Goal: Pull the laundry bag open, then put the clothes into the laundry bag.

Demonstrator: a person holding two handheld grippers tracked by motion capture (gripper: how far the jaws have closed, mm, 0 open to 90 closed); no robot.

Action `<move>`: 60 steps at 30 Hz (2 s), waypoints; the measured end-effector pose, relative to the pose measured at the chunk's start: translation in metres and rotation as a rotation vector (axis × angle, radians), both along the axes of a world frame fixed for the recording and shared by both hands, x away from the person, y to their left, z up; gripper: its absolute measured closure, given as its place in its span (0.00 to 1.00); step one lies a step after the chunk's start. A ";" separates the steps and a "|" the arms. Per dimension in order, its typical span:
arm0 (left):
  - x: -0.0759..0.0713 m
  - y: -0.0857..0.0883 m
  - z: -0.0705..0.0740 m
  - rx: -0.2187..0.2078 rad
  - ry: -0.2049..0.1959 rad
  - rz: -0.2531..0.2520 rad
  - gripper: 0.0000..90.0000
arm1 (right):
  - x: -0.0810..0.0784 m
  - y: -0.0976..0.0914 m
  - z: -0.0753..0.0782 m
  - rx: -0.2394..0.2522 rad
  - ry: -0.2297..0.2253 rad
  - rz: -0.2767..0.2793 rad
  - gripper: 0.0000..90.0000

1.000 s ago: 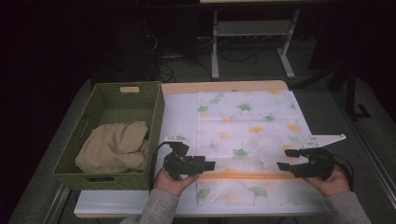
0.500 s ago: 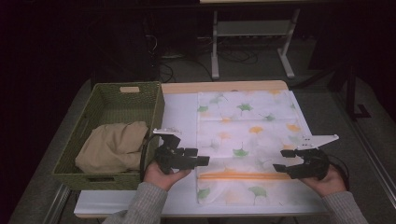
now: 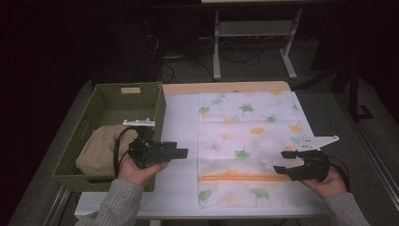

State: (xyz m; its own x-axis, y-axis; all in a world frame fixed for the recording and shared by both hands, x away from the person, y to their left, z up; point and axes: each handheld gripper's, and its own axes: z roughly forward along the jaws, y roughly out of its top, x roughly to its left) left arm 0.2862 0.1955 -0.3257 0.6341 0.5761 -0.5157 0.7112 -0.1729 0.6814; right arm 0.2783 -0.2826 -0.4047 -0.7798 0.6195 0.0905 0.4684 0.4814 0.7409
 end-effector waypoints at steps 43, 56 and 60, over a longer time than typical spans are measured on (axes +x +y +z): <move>-0.007 0.118 0.014 -0.011 0.007 0.199 0.29 | 0.006 0.011 -0.006 -0.033 0.007 0.031 0.34; -0.004 0.162 0.010 0.049 0.039 0.315 0.27 | 0.005 0.009 -0.005 -0.027 0.010 0.031 0.34; 0.001 0.169 0.007 0.093 0.065 0.347 0.27 | 0.005 0.008 -0.005 -0.028 0.015 0.031 0.33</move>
State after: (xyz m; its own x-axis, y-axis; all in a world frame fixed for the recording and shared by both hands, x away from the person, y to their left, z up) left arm 0.2874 0.3647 -0.3191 0.3603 0.7977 -0.4836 0.7795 0.0272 0.6257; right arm 0.2830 -0.2741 -0.4099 -0.7976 0.5971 0.0853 0.4635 0.5164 0.7201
